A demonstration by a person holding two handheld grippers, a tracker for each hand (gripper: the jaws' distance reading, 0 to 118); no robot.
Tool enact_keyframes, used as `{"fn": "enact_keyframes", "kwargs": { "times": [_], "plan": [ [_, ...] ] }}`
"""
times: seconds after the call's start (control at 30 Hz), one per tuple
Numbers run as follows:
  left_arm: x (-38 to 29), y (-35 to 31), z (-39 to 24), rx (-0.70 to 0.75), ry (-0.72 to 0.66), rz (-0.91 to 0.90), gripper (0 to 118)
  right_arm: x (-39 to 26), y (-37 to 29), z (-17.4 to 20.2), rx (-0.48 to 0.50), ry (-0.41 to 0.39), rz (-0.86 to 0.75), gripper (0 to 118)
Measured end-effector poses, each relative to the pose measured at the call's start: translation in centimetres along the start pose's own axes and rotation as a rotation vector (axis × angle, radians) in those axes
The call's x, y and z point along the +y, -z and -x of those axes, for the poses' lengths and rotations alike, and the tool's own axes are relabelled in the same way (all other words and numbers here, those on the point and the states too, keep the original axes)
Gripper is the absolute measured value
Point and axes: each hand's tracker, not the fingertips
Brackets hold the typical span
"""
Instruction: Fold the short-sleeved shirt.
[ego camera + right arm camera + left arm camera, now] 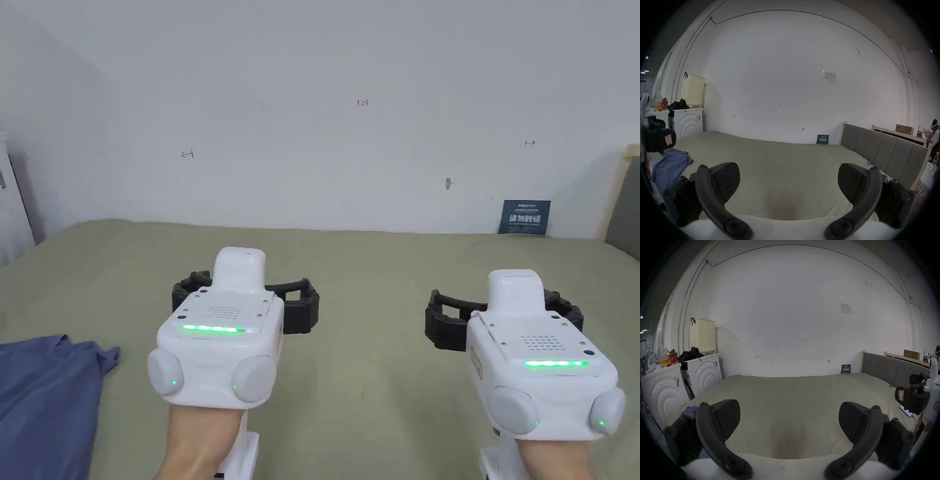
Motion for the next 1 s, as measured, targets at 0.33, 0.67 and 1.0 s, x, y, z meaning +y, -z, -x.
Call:
{"fn": "enact_keyframes", "kwargs": {
  "times": [0.33,0.67,1.0],
  "plan": [
    [0.22,-0.49,-0.04,0.001,0.0,-0.002,118,0.1,0.01,0.05,0.002,0.003,-0.006,118],
    [-0.05,-0.34,0.01,0.0,-0.001,0.004,118,0.0,0.01,0.09,-0.001,-0.003,-0.005,118],
    [0.04,-0.32,0.02,0.006,-0.001,0.006,118,0.16,0.06,0.14,0.002,0.001,-0.01,118]
  ]
}}
